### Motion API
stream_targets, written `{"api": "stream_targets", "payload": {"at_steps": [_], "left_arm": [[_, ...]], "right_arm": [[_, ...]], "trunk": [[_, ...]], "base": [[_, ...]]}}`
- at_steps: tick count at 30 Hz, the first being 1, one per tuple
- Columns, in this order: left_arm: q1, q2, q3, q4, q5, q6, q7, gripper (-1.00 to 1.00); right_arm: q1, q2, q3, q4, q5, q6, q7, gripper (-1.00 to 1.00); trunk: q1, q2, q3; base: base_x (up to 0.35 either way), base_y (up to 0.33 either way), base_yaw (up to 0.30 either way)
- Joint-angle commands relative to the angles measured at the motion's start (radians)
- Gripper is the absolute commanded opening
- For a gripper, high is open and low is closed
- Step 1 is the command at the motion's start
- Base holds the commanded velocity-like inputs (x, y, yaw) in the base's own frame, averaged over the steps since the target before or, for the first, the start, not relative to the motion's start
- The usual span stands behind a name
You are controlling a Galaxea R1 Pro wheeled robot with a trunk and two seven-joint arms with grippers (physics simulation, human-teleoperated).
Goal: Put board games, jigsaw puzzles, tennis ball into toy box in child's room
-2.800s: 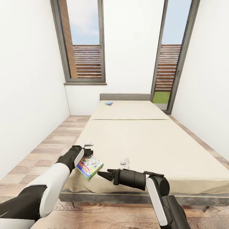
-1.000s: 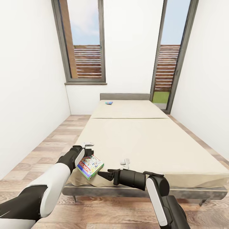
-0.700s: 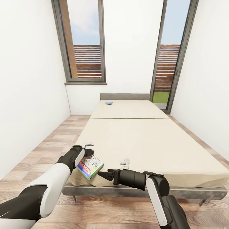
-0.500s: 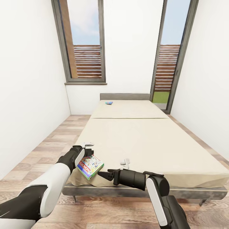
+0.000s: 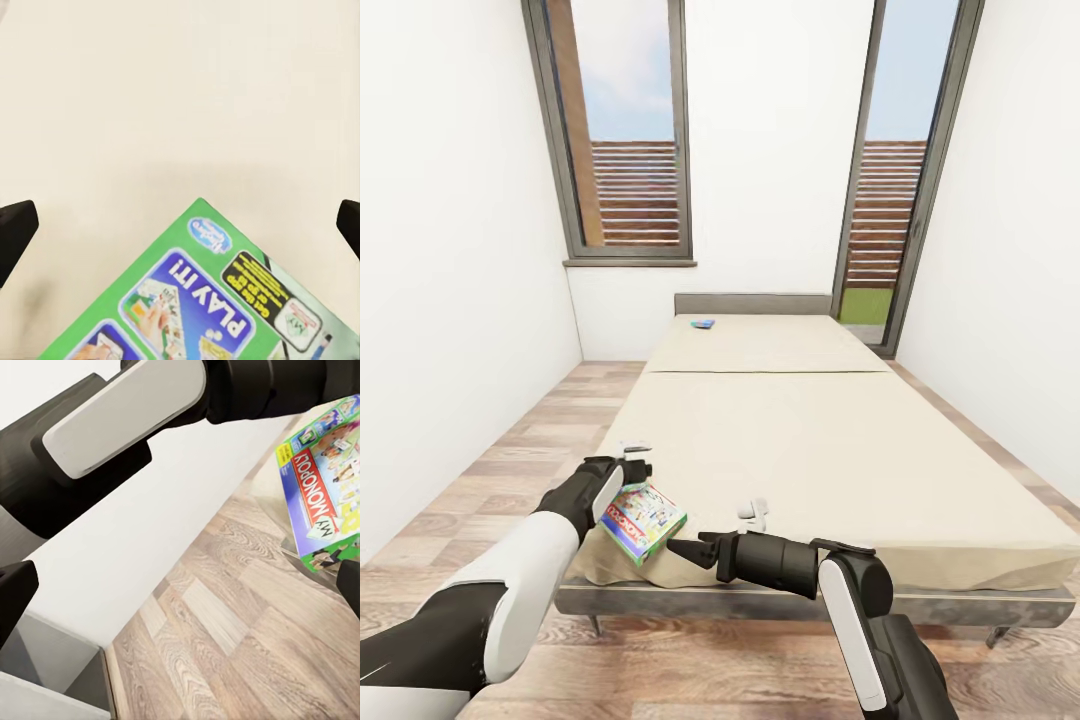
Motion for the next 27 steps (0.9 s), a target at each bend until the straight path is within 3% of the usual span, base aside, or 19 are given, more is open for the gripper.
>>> {"api": "stream_targets", "payload": {"at_steps": [1, 9, 14, 19, 22, 27], "left_arm": [[0.000, 0.000, 0.009, -0.002, 0.001, 0.003, 0.002, 1.00], [0.000, 0.003, 0.035, -0.004, 0.003, -0.002, 0.002, 1.00], [0.000, 0.007, 0.081, -0.008, 0.003, -0.003, 0.002, 1.00], [0.000, 0.024, 0.131, -0.066, 0.001, 0.001, 0.000, 1.00], [0.000, 0.044, 0.162, -0.091, 0.002, 0.004, -0.003, 1.00], [0.000, 0.084, 0.276, -0.112, 0.004, 0.011, -0.010, 1.00]], "right_arm": [[-0.001, 0.000, -0.001, 0.000, 0.002, 0.005, 0.004, 1.00], [-0.001, 0.000, -0.001, 0.000, 0.002, 0.005, 0.004, 1.00], [-0.001, 0.000, -0.001, 0.000, 0.002, 0.005, 0.004, 1.00], [-0.001, 0.000, -0.001, 0.000, 0.002, 0.005, 0.004, 1.00], [-0.001, 0.000, -0.001, 0.000, 0.002, 0.005, 0.003, 1.00], [-0.001, 0.000, -0.001, 0.000, 0.003, 0.005, 0.002, 1.00]], "trunk": [[0.000, 0.000, -0.001], [0.000, 0.000, -0.001], [0.000, 0.000, -0.001], [0.000, 0.000, -0.001], [0.000, 0.000, -0.001], [0.000, 0.000, -0.001]], "base": [[0.000, 0.000, 0.000], [0.000, 0.000, 0.000], [0.000, 0.000, 0.000], [0.000, 0.000, 0.000], [0.000, 0.000, 0.000], [0.000, 0.000, 0.000]]}}
